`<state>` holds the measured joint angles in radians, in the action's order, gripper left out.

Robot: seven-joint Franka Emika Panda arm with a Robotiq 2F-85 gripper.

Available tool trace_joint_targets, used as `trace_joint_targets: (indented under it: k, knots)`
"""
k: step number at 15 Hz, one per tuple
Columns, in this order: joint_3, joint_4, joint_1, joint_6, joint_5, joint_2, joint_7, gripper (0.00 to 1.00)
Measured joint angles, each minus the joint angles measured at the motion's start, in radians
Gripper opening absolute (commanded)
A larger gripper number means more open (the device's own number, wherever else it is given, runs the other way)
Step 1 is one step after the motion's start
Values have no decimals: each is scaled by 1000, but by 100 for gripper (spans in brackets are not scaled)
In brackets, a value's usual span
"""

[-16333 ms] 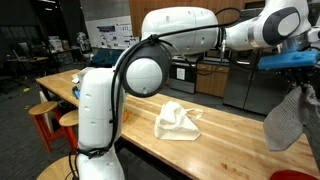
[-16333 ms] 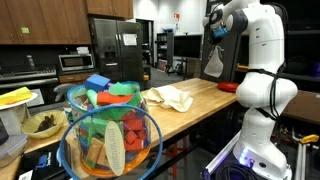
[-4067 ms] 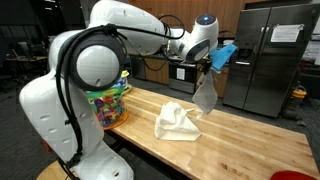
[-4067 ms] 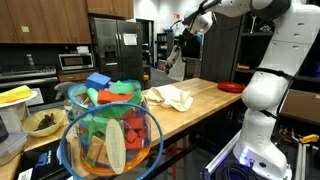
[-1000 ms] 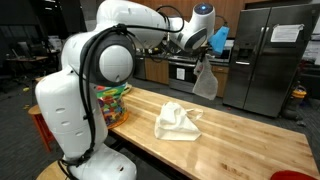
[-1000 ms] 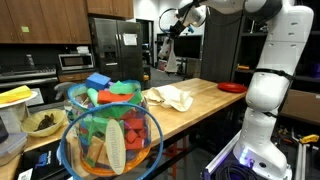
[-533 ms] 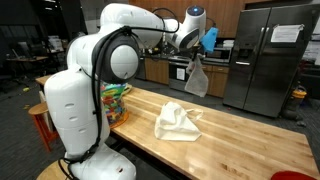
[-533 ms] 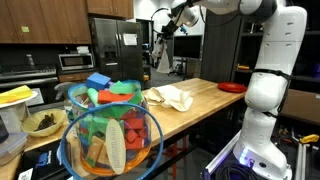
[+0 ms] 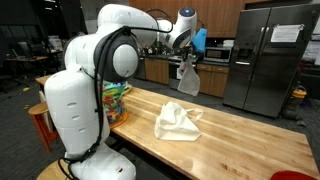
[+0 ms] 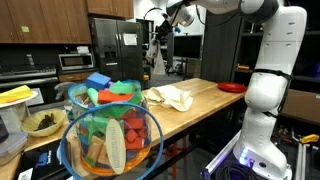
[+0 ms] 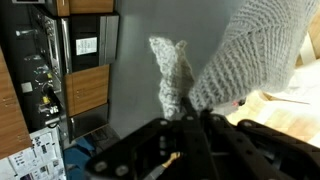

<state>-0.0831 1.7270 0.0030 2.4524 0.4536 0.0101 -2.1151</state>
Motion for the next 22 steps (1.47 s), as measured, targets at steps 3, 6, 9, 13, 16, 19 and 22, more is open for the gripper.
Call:
trace_joint_targets:
  k: [3, 6, 9, 13, 16, 19, 22]
  knots:
    - [22, 0, 0, -8, 0, 0, -14, 1]
    - [28, -1, 0, -10, 0, 0, -16, 1]
    - [24, -12, -12, -10, 0, -2, -10, 1]
    - [11, -42, -49, -10, 0, -15, 33, 1]
    - [-4, -70, -78, -10, 0, -31, 92, 1]
    - [-18, -97, -104, -9, -1, -50, 159, 1]
    - [-34, -131, -133, -8, -1, -74, 221, 1]
